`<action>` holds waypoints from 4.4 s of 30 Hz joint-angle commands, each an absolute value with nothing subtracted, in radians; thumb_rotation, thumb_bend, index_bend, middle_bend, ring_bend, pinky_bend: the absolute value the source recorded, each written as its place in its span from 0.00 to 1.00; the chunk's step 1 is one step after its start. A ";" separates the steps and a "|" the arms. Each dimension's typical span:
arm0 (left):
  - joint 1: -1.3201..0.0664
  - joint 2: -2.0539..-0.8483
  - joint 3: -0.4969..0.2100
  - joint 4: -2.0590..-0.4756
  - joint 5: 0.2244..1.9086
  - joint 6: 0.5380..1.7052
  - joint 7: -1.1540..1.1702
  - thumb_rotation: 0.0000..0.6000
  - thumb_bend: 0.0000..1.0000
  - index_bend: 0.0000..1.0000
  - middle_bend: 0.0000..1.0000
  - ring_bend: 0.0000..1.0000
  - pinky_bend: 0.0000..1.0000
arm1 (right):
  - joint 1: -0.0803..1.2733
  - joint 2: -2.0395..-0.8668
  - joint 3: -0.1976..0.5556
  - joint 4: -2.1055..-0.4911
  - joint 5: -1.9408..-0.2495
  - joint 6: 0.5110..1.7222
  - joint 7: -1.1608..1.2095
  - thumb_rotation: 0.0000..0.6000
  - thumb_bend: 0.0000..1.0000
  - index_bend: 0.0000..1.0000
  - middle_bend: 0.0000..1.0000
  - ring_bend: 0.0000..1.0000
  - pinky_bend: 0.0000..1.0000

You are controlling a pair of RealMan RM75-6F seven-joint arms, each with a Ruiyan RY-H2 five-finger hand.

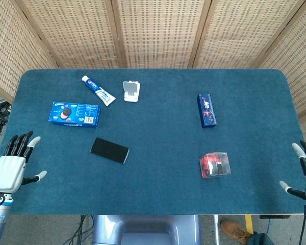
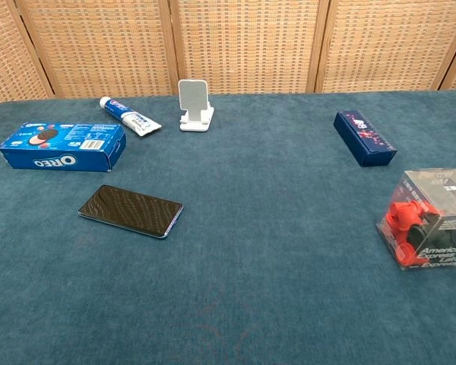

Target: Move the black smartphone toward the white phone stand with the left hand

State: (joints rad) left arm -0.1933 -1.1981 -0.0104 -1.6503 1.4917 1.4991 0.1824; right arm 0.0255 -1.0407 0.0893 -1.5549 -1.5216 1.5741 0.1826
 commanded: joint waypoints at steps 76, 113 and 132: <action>-0.601 -1.756 -0.100 -1.099 1.339 0.971 0.250 1.00 0.46 0.31 0.00 0.00 0.00 | 0.047 -1.053 0.096 -1.526 -1.475 1.505 0.193 1.00 0.00 0.03 0.00 0.00 0.00; -0.805 -1.799 -0.253 -1.063 1.154 0.845 0.504 1.00 0.62 0.25 0.00 0.00 0.00 | 0.055 -1.061 0.096 -1.517 -1.462 1.482 0.189 1.00 0.00 0.03 0.00 0.00 0.00; -0.850 -1.728 -0.324 -1.190 1.060 0.933 0.583 1.00 0.31 0.02 0.00 0.00 0.00 | 0.060 -1.060 0.103 -1.505 -1.447 1.467 0.210 1.00 0.00 0.03 0.00 0.00 0.00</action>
